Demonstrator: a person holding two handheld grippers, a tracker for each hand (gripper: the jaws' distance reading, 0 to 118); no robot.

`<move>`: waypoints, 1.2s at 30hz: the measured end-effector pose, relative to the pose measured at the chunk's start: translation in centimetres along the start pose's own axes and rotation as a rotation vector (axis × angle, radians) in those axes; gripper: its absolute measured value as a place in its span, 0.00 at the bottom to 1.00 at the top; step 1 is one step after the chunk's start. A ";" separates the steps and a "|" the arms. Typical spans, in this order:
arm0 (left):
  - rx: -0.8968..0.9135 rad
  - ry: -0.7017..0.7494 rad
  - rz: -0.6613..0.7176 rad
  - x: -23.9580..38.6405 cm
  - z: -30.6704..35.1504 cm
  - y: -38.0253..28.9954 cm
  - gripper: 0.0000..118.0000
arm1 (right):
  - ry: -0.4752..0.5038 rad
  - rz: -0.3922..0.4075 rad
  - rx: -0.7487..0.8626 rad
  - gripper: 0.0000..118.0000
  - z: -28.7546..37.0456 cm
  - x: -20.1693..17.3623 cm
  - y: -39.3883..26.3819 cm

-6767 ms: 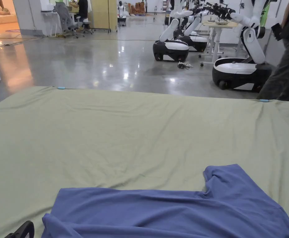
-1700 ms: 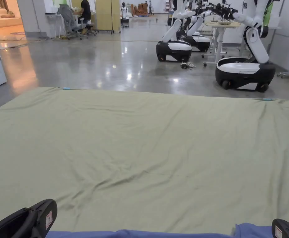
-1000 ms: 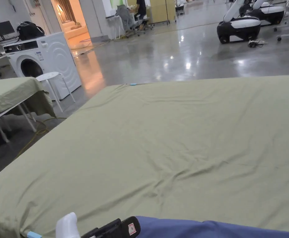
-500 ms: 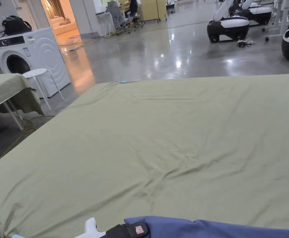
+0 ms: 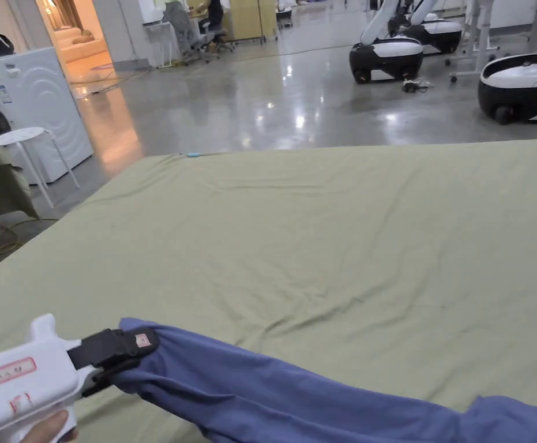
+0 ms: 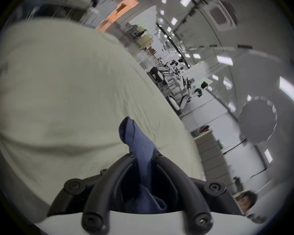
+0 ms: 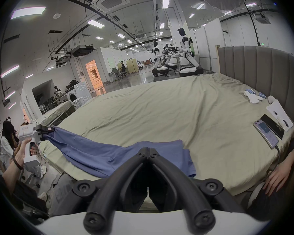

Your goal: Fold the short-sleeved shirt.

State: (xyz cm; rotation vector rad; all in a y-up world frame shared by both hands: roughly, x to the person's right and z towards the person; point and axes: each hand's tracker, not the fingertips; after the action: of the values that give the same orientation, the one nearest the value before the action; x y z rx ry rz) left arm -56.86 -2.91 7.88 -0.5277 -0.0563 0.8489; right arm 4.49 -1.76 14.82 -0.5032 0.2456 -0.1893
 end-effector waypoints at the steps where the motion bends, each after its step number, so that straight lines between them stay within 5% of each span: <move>1: -0.004 0.000 -0.021 1.5 -0.3 -0.4 0.09 | 0.004 -0.012 -0.001 0.00 -0.1 0.1 0.0; 8: -0.212 -0.151 -0.190 12.0 -8.2 -11.1 0.10 | 0.019 -0.022 -0.007 0.00 0.3 -0.1 0.0; 12: -0.338 -0.124 -0.355 14.8 -13.3 -17.1 0.10 | 0.001 0.006 -0.010 0.00 1.1 0.2 -0.2; 18: -0.456 -0.071 -0.374 16.9 -17.3 -20.5 0.14 | -0.021 -0.043 -0.033 0.00 1.1 2.1 -1.2; 19: -0.458 -0.100 -0.373 17.1 -17.2 -19.8 0.21 | -0.021 -0.057 -0.037 0.00 1.1 2.4 -1.3; 21: -0.437 -0.209 -0.322 17.4 -16.3 -18.5 0.58 | -0.019 -0.074 -0.040 0.00 1.1 2.8 -1.5; 22: -0.413 -0.255 -0.289 17.4 -15.7 -17.7 0.68 | -0.021 -0.077 -0.040 0.00 1.1 3.1 -1.5; 25: -0.354 -0.304 -0.211 16.4 -14.7 -15.8 0.62 | -0.028 -0.081 -0.036 0.00 1.0 3.4 -1.6; 27: -0.346 -0.237 -0.230 15.9 -15.1 -16.0 0.21 | -0.029 -0.090 -0.036 0.00 0.9 3.7 -1.6; 28: -0.370 -0.211 -0.251 15.5 -15.6 -16.6 0.10 | -0.026 -0.098 -0.038 0.00 0.8 3.8 -1.6; 32: -0.544 -0.240 -0.166 13.9 -18.5 -20.8 0.09 | -0.022 -0.109 -0.043 0.00 0.9 3.7 -1.6; 36: -0.566 -0.154 -0.278 14.1 -20.3 -24.6 0.07 | -0.034 -0.088 -0.051 0.00 1.2 3.2 -1.4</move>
State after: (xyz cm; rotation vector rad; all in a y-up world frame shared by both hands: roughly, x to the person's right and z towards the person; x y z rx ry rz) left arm -25.12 -14.53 -0.60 -0.9589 -0.5111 0.5923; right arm 7.68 -3.24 15.93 -0.5679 0.1954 -0.2607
